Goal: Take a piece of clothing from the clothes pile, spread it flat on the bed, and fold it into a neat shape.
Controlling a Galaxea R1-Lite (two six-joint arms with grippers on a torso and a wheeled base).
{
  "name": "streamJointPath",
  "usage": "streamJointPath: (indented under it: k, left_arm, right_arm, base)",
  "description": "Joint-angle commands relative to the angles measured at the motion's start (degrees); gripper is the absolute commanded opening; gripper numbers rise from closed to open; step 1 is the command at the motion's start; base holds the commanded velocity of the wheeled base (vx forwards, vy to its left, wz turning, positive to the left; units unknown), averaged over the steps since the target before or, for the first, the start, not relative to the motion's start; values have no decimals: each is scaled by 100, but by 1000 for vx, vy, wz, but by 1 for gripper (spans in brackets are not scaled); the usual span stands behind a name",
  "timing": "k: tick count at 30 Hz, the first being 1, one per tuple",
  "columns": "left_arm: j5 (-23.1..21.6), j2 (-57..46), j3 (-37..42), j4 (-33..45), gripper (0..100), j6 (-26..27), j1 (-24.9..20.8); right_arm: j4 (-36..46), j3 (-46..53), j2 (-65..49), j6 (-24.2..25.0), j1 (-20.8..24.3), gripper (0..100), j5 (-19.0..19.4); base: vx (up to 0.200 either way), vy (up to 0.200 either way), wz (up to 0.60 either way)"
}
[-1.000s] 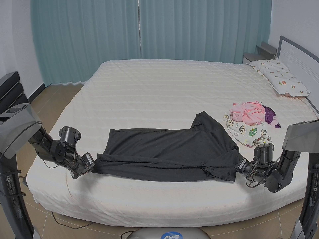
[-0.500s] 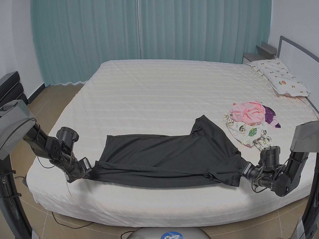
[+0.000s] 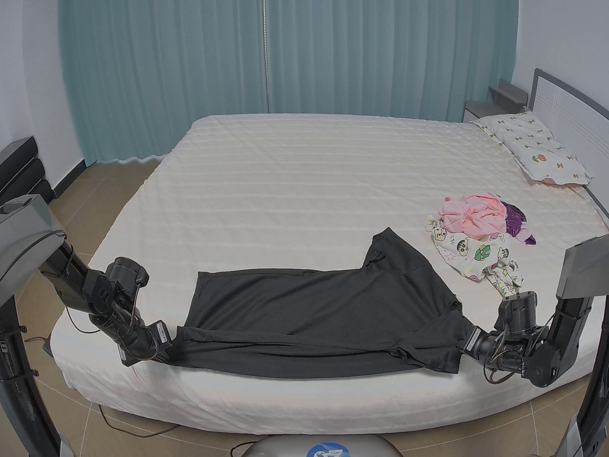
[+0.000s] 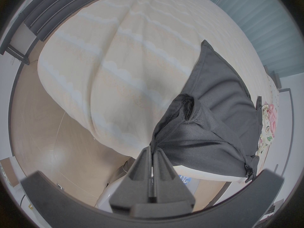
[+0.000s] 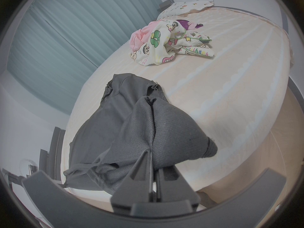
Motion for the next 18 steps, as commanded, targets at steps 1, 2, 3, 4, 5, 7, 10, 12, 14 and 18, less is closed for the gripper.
streamJointPath:
  k: [1,2,3,4,5,7,10,12,14,18]
  left_arm:
    - [-10,59,15,-5,0,-3,-11]
    - [-10,85,15,-5,0,-3,-20]
    - [-19,94,15,-5,100,-3,-29]
    - [-19,103,15,-5,100,-3,-29]
    - [-19,112,24,-5,100,-3,-38]
    - [-10,121,32,4,100,-3,-46]
    - [-1,59,24,13,100,-3,-55]
    - [-1,24,15,4,100,-3,-20]
    - [-10,-117,-38,4,100,-11,59]
    - [-89,-336,-293,4,100,-73,173]
  right_arm:
    - [-13,32,134,-10,84,0,0]
    - [-13,32,151,-10,93,0,0]
    - [-13,32,186,-10,101,100,0]
    - [-13,32,230,-10,119,100,0]
    - [-13,32,257,-19,172,100,0]
    - [-13,32,266,-19,224,100,-9]
    - [-13,32,99,-63,251,100,-70]
    - [-21,41,-42,-72,224,100,-70]
    - [-21,50,-262,-63,172,100,-61]
    - [-4,85,-719,-81,-4,100,-53]
  base:
    - [0,0,0]
    - [0,0,0]
    - [0,0,0]
    - [0,0,0]
    - [0,0,0]
    - [0,0,0]
    - [0,0,0]
    - [0,0,0]
    - [0,0,0]
    - [0,0,0]
